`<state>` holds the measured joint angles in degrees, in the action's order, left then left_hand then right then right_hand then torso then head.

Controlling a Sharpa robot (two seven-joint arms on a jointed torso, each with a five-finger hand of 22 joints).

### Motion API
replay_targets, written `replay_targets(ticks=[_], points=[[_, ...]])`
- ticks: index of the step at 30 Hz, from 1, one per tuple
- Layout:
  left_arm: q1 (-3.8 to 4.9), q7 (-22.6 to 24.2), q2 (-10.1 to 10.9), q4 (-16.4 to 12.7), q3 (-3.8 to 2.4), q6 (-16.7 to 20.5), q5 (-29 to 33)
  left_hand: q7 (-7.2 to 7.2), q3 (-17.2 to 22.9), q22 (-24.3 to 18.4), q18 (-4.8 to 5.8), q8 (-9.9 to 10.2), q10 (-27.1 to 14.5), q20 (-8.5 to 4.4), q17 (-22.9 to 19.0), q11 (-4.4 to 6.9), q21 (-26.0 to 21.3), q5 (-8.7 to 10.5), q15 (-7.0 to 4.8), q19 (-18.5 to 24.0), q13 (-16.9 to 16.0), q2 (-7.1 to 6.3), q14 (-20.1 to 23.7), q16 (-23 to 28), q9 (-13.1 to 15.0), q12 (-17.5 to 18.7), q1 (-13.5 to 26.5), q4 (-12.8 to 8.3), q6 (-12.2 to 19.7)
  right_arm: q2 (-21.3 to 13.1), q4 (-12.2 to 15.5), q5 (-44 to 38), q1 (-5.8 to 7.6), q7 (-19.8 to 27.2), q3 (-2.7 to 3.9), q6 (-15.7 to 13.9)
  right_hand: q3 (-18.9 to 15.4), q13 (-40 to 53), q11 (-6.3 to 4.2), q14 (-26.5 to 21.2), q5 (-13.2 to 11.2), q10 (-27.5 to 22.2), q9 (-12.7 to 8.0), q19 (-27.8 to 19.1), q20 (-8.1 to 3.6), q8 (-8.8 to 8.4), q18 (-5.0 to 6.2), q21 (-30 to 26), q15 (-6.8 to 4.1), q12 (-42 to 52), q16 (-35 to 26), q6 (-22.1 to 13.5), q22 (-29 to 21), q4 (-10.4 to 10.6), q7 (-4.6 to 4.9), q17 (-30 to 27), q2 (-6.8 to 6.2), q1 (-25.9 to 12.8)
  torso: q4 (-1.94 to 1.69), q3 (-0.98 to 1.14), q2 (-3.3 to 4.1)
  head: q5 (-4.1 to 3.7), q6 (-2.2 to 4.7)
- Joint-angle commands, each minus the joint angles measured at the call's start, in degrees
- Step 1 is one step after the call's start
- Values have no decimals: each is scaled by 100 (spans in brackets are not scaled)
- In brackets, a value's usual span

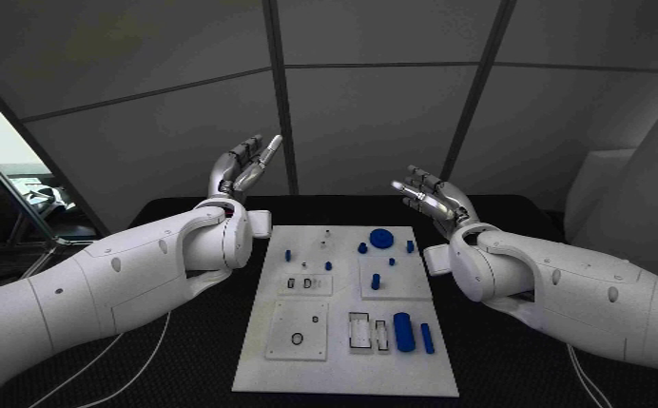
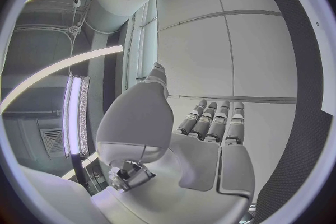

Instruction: Assemble the parts on the task board

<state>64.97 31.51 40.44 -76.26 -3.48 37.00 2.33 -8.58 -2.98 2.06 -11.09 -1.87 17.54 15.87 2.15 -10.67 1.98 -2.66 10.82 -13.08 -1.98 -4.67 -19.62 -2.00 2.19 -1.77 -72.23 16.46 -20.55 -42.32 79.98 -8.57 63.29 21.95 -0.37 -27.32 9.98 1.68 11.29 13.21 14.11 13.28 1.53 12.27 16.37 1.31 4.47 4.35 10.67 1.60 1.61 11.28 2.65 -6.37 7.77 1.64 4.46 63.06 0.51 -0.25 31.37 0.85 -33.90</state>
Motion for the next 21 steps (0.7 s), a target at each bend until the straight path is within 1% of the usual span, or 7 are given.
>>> replay_targets(ticks=[1,7,8,11,14,17,21], points=[[11,232,-8,5,-7,-283,53,-332,22,12,159,-43,97,58,11,-33,34,-31,23,-28,-9,19,-78,-24,12,-29,-97,33,-88,32,-116,-623,50,-396,-3,1035,69,92,152,1085,-259,990,97,590,42,167,250,313,130,167,172,816,135,-307,673,95,61,656,1,0,0,0,-1],[11,232,-8,5,-7,-283,53,-425,70,72,223,-87,462,84,52,-156,154,-34,116,-330,-38,91,-555,-91,41,-70,-169,17,-392,54,-206,-745,80,-485,-6,1253,128,209,207,3042,-307,2892,215,1592,29,408,393,807,142,486,505,2145,322,-530,673,212,55,1061,1,0,0,0,-1],[12,152,113,79,-7,-521,64,-447,82,114,270,-113,674,91,92,-231,235,-31,165,-556,-57,122,-940,-169,56,-104,-205,7,-542,25,-299,-2428,110,-225,-4,432,145,221,168,3346,-303,3230,234,2001,30,453,441,998,101,537,554,2402,400,-556,652,224,55,1104,25,0,79,0,-120],[11,154,181,24,-6,-608,46,-506,106,326,271,-236,1603,81,208,-352,646,-33,170,-1704,-132,199,-2263,-454,119,-263,-333,-35,-1197,27,-338,-2838,142,-215,-4,313,210,199,66,3765,-286,3674,250,2510,26,514,555,1240,-10,547,580,3014,471,-603,597,209,56,1163,31,6,118,5,-140],[11,150,278,-67,-6,-711,-43,-611,128,502,114,-434,2960,67,264,-197,1070,-33,-12,-2627,-213,281,-3011,-686,206,-510,-502,-147,-2192,20,-379,-3233,206,-233,-3,237,333,194,-40,4236,-275,4107,262,2901,-36,578,612,1443,-145,525,613,3787,518,-646,546,211,20,1152,24,16,178,-10,-154],[10,105,367,-164,-6,-821,-159,-559,127,576,52,-534,3321,25,290,-109,1290,-29,-120,-3026,-194,319,-3395,-757,235,-568,-618,-275,-2836,3,-394,-3531,268,-286,-3,223,464,191,-100,4539,-272,4369,244,3122,-123,560,613,1575,-232,475,625,3994,552,-671,502,214,-13,1115,8,22,231,-25,-141],[9,13,499,-334,-5,-976,-369,-482,144,664,49,-537,3695,-101,389,-6,1537,-35,-252,-3465,-192,366,-3870,-847,203,-623,-766,-470,-3059,-5,-430,-4023,369,-433,-2,217,651,192,-182,4904,-309,4669,235,3426,-266,513,613,1822,-342,378,624,4211,646,-770,461,227,-130,1117,-27,31,320,-52,-146]])
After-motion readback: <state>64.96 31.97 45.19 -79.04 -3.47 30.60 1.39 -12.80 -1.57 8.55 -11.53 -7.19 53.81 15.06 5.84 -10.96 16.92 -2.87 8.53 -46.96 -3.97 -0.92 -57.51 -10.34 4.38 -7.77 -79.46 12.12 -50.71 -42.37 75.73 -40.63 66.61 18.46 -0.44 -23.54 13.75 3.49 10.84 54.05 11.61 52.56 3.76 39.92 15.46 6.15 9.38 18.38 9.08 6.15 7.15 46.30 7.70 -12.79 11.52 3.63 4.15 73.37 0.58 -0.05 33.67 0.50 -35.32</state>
